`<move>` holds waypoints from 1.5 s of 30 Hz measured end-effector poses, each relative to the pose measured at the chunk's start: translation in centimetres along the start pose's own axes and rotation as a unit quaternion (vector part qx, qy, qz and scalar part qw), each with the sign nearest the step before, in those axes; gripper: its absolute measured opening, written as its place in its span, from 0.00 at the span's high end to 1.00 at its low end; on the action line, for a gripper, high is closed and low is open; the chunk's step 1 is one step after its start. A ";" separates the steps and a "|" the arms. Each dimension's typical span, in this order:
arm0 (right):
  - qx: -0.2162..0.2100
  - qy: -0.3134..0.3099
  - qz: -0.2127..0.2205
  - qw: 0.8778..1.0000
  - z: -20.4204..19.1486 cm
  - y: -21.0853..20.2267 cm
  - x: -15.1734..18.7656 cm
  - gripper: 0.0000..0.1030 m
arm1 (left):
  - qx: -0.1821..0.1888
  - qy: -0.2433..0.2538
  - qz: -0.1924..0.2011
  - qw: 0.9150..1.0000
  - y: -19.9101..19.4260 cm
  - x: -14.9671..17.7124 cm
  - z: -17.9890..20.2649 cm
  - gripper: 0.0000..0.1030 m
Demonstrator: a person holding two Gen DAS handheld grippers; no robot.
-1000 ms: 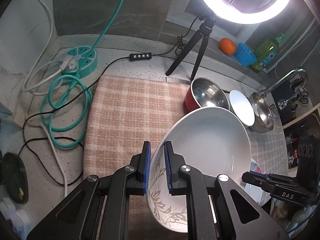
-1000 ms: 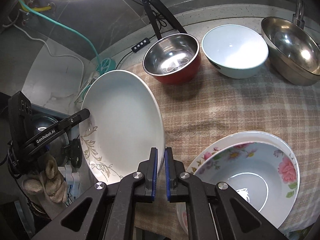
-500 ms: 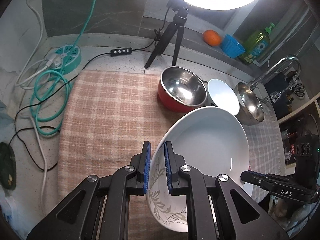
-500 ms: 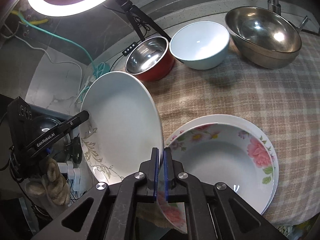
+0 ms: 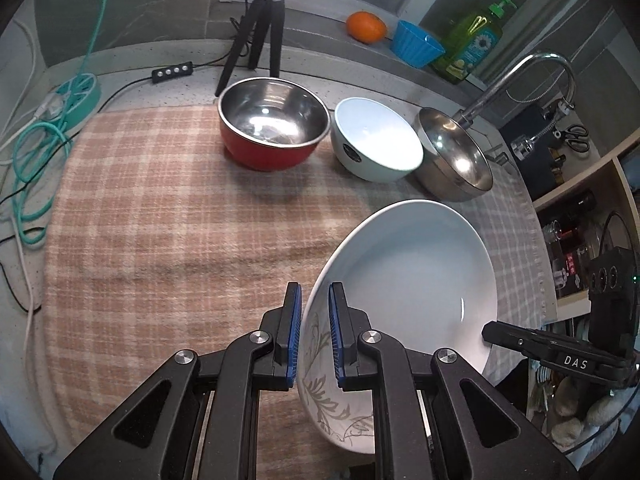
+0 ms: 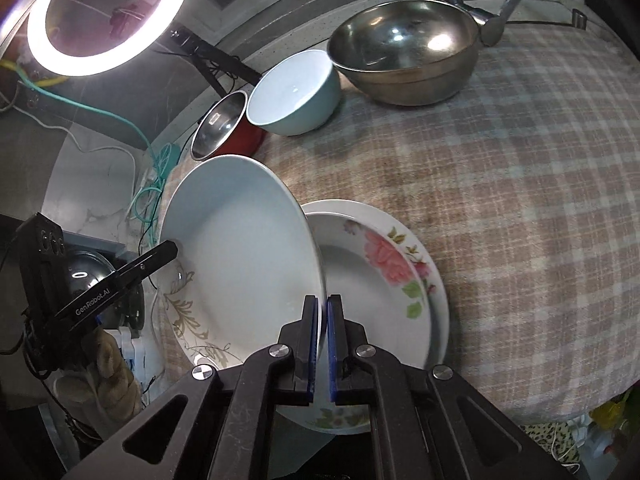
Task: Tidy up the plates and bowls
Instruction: 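Carry the gold-leaf plate with the left gripper over the rose plate stack, then lower the gold-leaf plate onto the stack and open the left gripper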
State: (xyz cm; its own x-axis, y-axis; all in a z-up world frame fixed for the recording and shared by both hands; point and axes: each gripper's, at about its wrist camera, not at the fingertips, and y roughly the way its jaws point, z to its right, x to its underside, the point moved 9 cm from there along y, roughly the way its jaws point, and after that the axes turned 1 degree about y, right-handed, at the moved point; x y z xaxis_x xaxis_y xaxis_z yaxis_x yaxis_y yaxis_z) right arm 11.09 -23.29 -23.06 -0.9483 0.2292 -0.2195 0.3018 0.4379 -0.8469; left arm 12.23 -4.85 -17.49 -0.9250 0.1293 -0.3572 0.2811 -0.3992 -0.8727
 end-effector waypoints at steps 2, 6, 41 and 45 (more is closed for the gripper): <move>0.002 0.008 -0.001 1.000 1.0 -0.3 0.4 0.96 | 0.004 0.002 -0.005 1.000 0.3 0.4 0.6 0.89; 0.005 0.018 -0.006 1.000 2.6 -0.7 1.1 0.96 | 0.005 0.007 -0.017 1.000 1.0 1.4 1.7 0.89; 0.032 0.018 -0.036 0.999 5.3 0.8 2.8 0.96 | -0.017 0.018 -0.059 0.998 3.8 4.3 2.3 0.89; 0.043 0.008 -0.034 0.998 5.1 1.0 2.8 0.96 | -0.022 0.021 -0.058 0.998 4.1 4.4 2.3 0.89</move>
State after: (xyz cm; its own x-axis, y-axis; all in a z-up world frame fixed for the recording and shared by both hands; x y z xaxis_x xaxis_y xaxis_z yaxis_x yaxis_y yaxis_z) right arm 8.19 -26.68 -26.97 -0.9643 0.2152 -0.1540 0.2275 0.3764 -0.8981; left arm 8.70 -7.97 -21.89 -0.9406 0.2109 -0.2660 0.1850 -0.3386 -0.9226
